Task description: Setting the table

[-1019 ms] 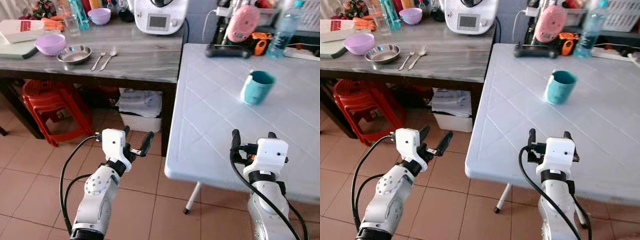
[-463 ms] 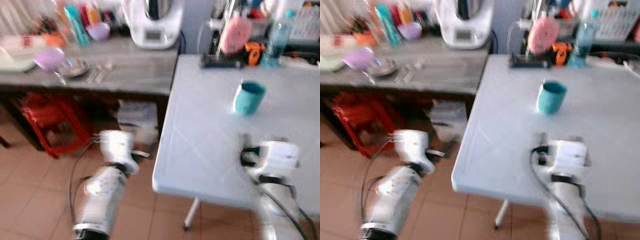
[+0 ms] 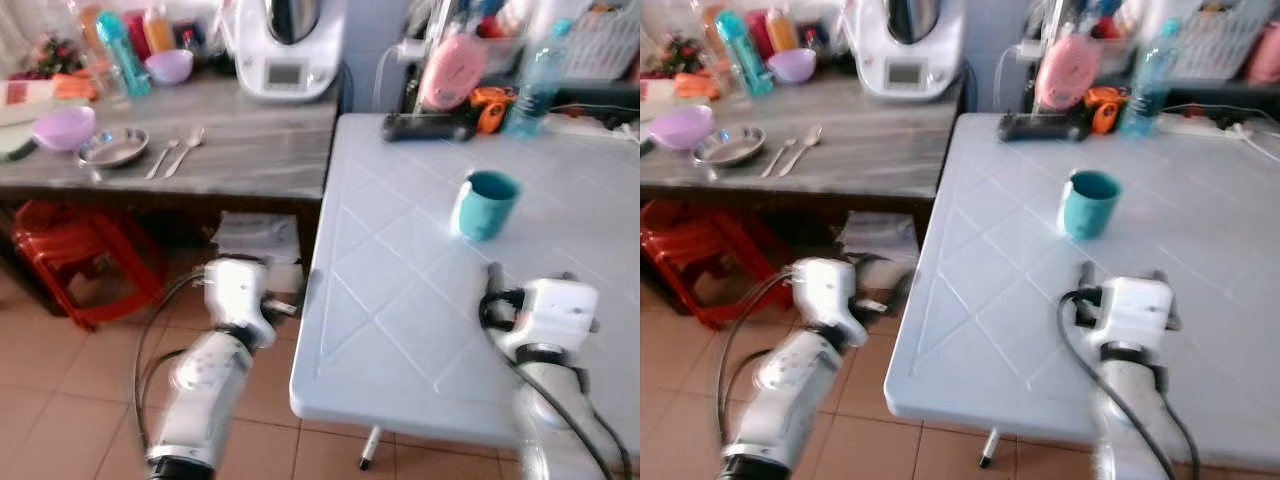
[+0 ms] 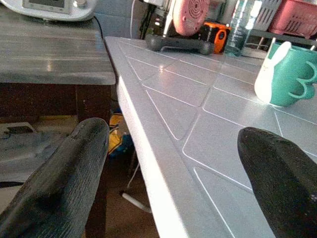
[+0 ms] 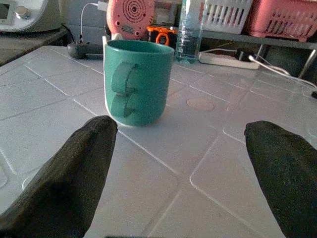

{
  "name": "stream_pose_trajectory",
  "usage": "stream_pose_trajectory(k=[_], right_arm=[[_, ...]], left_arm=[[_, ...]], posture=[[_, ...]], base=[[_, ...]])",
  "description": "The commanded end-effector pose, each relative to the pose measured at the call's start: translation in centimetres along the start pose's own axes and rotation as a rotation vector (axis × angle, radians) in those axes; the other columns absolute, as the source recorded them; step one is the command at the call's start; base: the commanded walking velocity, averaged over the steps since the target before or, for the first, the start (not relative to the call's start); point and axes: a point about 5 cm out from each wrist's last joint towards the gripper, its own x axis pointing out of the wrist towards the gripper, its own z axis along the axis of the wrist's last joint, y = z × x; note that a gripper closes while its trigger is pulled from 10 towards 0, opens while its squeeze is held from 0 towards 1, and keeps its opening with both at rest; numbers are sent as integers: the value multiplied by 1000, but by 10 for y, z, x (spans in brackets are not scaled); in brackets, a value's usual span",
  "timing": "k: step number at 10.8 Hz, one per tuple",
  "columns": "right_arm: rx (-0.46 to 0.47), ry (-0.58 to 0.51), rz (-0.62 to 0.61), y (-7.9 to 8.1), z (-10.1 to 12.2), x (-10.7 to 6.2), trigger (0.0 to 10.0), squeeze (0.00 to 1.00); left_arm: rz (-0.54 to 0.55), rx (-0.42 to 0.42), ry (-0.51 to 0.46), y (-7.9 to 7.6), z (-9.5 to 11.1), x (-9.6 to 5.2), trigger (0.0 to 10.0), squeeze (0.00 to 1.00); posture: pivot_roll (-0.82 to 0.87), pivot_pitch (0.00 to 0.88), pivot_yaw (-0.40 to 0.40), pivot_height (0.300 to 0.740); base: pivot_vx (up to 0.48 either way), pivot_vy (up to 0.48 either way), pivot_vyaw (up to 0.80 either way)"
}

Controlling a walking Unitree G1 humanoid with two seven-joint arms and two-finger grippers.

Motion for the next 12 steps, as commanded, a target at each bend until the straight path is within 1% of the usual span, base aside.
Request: stream_pose_trajectory(k=[1,2,5,6,7,8,9,12], right_arm=[[12,13,13,7,-1,0,10000,0],[16,10,13,7,-1,1,10000,0],[23,-2,6,7,2,7,10000,0],[25,-6,3,7,3,10,10000,0],[29,-10,-1,6,5,16,10000,0],[30,-8,0,7,6,22,10000,0],[37,-1,11,10,5,29,10000,0],[35,19,17,13,2,45,10000,0]], left_arm=[[27,20,25,11,-1,-6,10000,0],[13,25,29,10,-2,-7,10000,0],[-23,43,41,8,-3,-10,10000,0],[-58,51,43,8,-3,-14,10000,0],[-128,64,50,6,-2,-19,10000,0],[-199,52,70,3,-2,-26,10000,0],[-281,65,95,-1,-3,-35,10000,0],[-341,55,130,-3,-3,-44,10000,0]], posture=[[-30,60,34,740],[-30,66,35,740],[-28,73,39,740],[-26,77,40,740],[-18,89,42,740],[-11,99,44,740],[-4,111,46,740],[13,136,44,740]], base=[[0,0,-800],[0,0,-506],[0,0,0],[0,0,0],[0,0,0],[0,0,0],[0,0,0],[0,0,0]])
